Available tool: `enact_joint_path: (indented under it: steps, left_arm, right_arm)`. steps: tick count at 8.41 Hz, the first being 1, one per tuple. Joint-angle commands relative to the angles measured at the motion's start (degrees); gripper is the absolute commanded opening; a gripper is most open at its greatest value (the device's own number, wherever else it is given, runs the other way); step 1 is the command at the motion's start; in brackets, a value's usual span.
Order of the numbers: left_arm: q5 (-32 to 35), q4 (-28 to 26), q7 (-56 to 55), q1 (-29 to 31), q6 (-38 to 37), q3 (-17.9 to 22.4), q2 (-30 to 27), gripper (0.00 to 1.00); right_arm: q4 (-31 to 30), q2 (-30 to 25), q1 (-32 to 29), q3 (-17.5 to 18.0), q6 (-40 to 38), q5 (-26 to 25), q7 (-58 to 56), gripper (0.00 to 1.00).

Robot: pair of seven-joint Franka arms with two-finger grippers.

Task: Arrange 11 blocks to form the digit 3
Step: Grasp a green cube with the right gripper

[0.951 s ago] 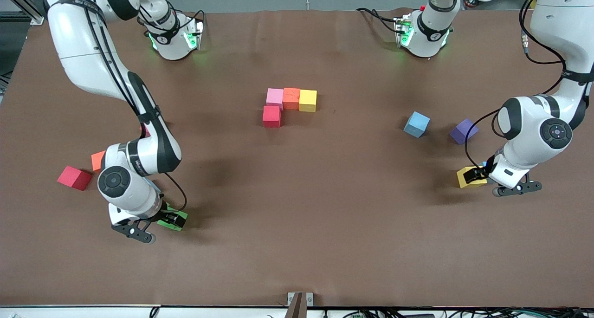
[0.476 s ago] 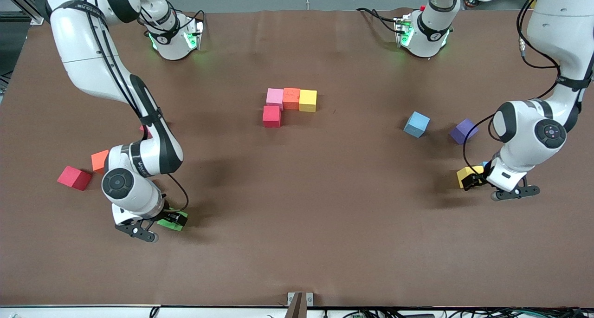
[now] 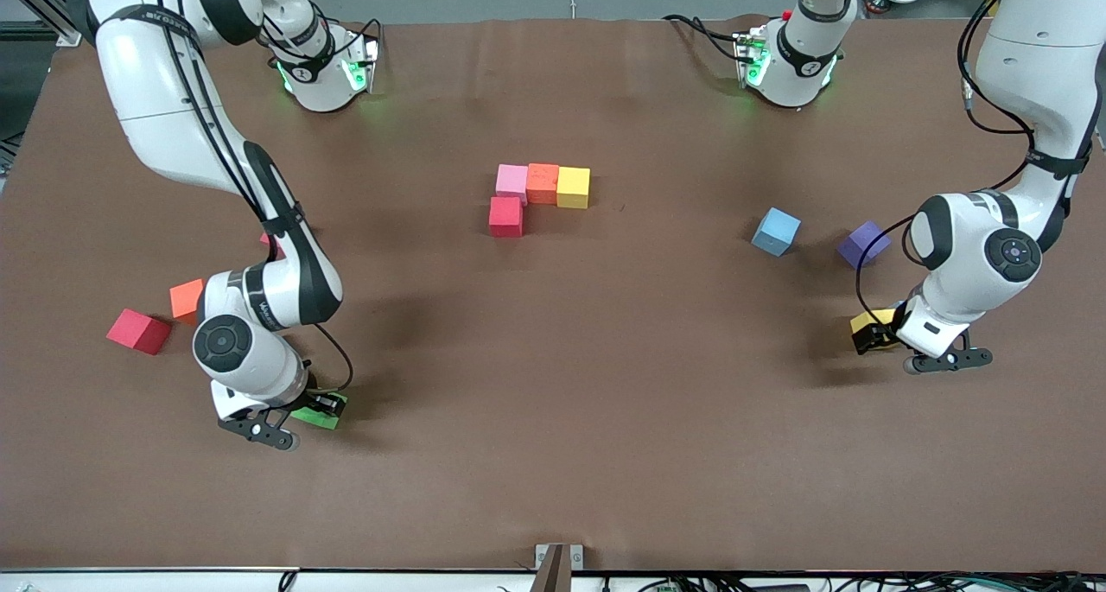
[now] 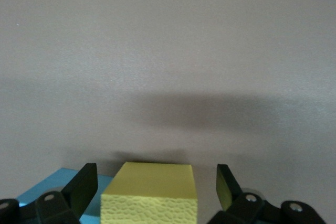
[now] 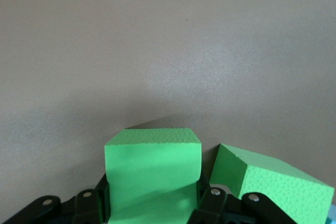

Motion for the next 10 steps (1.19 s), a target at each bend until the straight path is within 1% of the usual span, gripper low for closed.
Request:
enact_joint_path:
  steps: [1, 2, 3, 4, 6, 8, 9, 10]
  left_arm:
    - [0.27, -3.13, -0.3, -0.11, -0.01, 0.71, -2.87, 1.0]
    - [0.18, -4.27, -0.84, -0.2, -0.01, 0.71, -3.83, 1.0]
    - [-0.25, -4.81, -1.45, -0.2, -0.1, 0.71, -4.45, 1.0]
    - [-0.26, -4.9, -2.76, -0.29, -0.45, 0.71, -5.06, 1.0]
    - [-0.34, -5.42, -3.13, -0.38, -1.76, 0.62, -5.68, 1.0]
    - [-0.52, -6.3, -3.3, -0.38, -1.77, 0.62, -5.77, 1.0]
    - [-0.52, -6.13, -3.22, -0.38, -1.77, 0.62, -5.6, 1.0]
    - [-0.52, -5.69, -3.13, -0.38, -1.68, 0.62, -5.51, 0.97]
  right_arm:
    - [-0.31, -0.67, -0.51, 0.48, -0.43, -1.4, -1.09, 0.03]
    - [-0.23, -1.11, -0.34, 0.57, -1.13, -1.31, -0.92, 0.03]
    - [0.47, -1.46, 0.53, 0.91, -4.36, -0.97, -0.65, 0.03]
    - [0.48, -2.51, 2.54, 1.53, -7.26, -0.61, -0.48, 0.03]
    - [0.39, -5.32, 7.2, 3.98, -14.72, 0.17, 2.14, 0.03]
    - [-1.62, -9.35, 8.01, 8.89, -17.04, 3.25, 5.39, 0.03]
    - [-4.07, -10.85, 8.1, 11.61, -15.91, 3.26, 7.76, 0.03]
    - [-6.27, -11.83, 8.8, 13.73, -14.6, 3.26, 8.57, 0.03]
